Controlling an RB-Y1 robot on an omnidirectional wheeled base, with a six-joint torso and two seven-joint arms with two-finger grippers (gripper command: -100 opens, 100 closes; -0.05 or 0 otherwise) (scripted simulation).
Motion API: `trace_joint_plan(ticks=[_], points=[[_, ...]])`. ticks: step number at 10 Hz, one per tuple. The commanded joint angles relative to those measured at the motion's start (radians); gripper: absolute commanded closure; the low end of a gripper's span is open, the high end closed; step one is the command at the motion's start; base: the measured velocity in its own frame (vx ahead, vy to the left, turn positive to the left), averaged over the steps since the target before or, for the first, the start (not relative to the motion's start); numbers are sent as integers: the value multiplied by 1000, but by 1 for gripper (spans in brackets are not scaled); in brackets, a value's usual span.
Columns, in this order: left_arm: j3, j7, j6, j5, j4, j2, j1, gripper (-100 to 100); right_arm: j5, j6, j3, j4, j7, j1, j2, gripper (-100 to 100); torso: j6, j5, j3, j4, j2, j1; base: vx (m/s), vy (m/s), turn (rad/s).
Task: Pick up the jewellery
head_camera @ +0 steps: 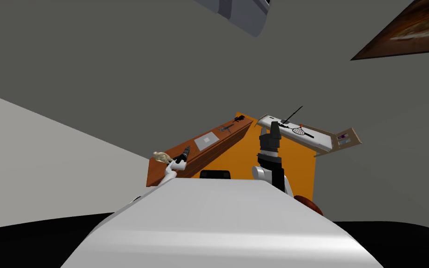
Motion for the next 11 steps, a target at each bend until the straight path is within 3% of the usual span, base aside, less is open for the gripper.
trace_joint_plan(ticks=[1, 8, 10, 11], points=[[-9, 4, 23, 3, 28, 9, -16, -100, 0, 0, 0, 0, 0, 0, 0, 0, 0, 0, 0, 0, 0, 0, -13, 45, -17], [-92, -4, 158, 5, 219, 15, -109, -100, 0, 0, 0, 0, 0, 0, 0, 0, 0, 0, -2, -1, -3, -2, 10, 44, -48], [-111, -6, 178, 7, 242, 7, -120, -100, 0, 0, 0, 0, 0, 0, 0, 0, 0, -1, -2, -1, -4, -3, 38, 22, -25], [-104, -6, 169, 6, 235, 10, -116, -100, 0, 0, 0, 0, 0, 0, 0, 0, 0, -1, -2, -1, -4, -3, 15, 10, -4]])
